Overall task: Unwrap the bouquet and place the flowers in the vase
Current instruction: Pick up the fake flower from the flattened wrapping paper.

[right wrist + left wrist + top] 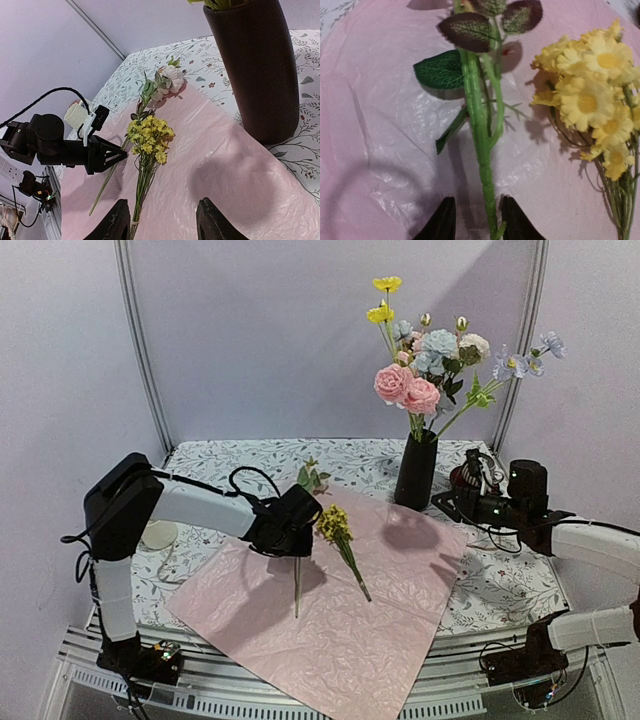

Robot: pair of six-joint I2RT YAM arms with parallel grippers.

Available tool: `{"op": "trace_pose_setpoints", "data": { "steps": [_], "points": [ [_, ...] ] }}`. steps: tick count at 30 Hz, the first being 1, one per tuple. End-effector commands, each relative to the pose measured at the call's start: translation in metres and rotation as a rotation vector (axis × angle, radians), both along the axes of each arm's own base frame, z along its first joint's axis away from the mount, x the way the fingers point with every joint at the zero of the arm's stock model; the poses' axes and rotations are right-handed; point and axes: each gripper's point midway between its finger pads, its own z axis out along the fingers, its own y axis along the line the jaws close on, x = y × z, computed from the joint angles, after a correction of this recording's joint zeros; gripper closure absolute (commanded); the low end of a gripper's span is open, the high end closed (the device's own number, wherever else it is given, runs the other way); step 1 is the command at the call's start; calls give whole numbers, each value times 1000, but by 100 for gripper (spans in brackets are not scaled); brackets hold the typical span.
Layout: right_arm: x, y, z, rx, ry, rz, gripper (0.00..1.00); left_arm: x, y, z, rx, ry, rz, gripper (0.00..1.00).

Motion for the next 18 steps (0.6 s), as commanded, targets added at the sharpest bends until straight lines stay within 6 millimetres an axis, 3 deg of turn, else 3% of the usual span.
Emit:
{"op": "trace_pose_setpoints", "data": {
  "steps": [1, 5, 12, 18],
  "points": [
    [-3, 3, 4, 14, -27, 21, 52, 6, 8, -6, 30, 17, 28, 76],
    [-3, 5, 6, 21, -30, 32, 52, 8, 19, 7, 45, -25, 74, 92],
    [-7, 14, 16, 45, -38, 78, 52, 8, 51, 78, -36, -182, 218, 96],
    [-17, 33, 37, 67, -80, 151, 52, -2, 73, 128, -129, -305, 271, 100]
  ]
}}
